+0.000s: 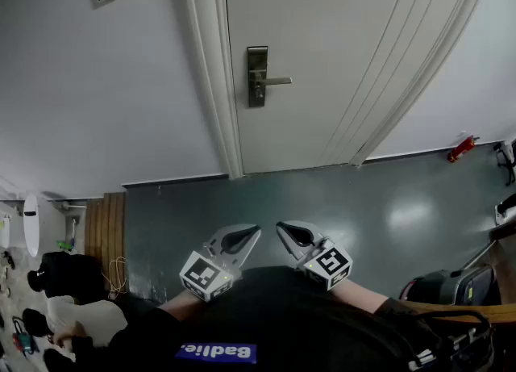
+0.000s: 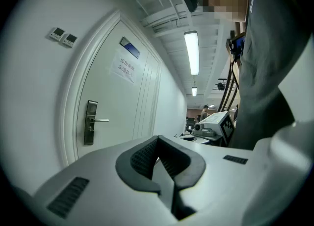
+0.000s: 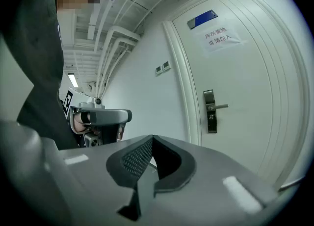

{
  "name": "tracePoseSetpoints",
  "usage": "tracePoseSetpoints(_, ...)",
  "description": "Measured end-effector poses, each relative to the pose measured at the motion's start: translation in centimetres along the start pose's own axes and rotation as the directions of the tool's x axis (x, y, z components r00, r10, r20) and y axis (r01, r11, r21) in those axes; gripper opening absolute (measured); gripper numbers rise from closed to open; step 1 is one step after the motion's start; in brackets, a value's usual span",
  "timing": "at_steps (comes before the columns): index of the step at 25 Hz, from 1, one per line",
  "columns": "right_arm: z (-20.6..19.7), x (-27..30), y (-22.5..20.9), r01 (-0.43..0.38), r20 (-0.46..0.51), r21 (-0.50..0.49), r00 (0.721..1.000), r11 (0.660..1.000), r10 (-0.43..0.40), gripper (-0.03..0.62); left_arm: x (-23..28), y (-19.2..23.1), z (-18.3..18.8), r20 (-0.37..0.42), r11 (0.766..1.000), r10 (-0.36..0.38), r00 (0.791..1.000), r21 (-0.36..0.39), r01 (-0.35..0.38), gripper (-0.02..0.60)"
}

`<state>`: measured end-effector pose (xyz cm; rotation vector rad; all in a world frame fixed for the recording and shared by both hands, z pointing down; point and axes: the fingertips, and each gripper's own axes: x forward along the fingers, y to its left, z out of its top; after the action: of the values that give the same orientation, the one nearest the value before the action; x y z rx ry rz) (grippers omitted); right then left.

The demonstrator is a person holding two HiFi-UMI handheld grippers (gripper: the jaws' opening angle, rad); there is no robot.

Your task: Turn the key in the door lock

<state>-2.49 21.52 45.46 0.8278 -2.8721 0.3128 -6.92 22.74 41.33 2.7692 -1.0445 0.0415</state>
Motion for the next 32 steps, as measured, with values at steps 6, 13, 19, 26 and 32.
tracePoseSetpoints(6, 0.0, -0.1, -0.1, -0.004, 0.002, 0.006, 1.000, 1.000, 0.004, 0.002, 0.2, -0.1, 0.1, 0.000, 1.000, 0.003, 1.000, -0.001, -0.003, 0.006)
tracePoseSetpoints(13, 0.0, -0.1, -0.5, -0.008, 0.011, 0.009, 1.000, 1.000, 0.008, 0.002, 0.5, 0.1, 0.1, -0.001, 1.000, 0.014, 1.000, -0.004, -0.014, 0.006)
tracePoseSetpoints(19, 0.5, -0.8, -1.5, -0.011, 0.018, 0.011, 1.000, 1.000, 0.010, 0.002, 1.3, -0.1, 0.8, -0.008, 1.000, 0.027, 1.000, 0.012, -0.027, 0.006)
tracePoseSetpoints(26, 0.1, -2.3, -3.3, -0.033, 0.018, 0.023, 0.999, 0.999, 0.033, 0.002, 3.2, -0.9, 0.4, -0.015, 0.997, 0.078, 0.997, 0.018, -0.078, 0.006)
tracePoseSetpoints(32, -1.1, -3.7, -5.3, -0.052, 0.004, 0.035, 0.999, 0.998, 0.052, 0.002, 4.7, -1.7, -0.1, -0.011, 0.993, 0.118, 0.993, 0.006, -0.118, 0.006)
